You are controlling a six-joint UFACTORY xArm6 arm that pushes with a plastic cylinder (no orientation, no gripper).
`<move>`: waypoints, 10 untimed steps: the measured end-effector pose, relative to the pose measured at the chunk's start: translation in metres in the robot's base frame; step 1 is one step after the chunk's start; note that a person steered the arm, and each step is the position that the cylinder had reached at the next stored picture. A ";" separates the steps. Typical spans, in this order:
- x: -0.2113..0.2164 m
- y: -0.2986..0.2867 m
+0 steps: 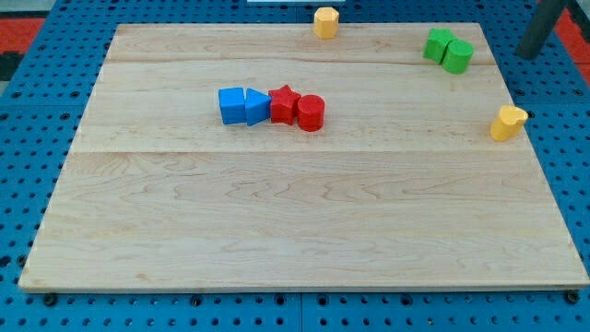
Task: Place green star bottom of the yellow hexagon
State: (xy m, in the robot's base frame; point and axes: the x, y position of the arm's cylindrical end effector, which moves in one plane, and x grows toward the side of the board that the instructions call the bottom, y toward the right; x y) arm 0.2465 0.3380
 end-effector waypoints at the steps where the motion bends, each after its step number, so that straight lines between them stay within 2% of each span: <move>1: -0.019 -0.037; 2: -0.017 -0.069; 4: -0.009 -0.186; 5: -0.006 -0.162; 6: 0.015 -0.167; 7: 0.022 -0.212; 10: 0.052 -0.293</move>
State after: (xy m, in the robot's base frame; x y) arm 0.2989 0.0450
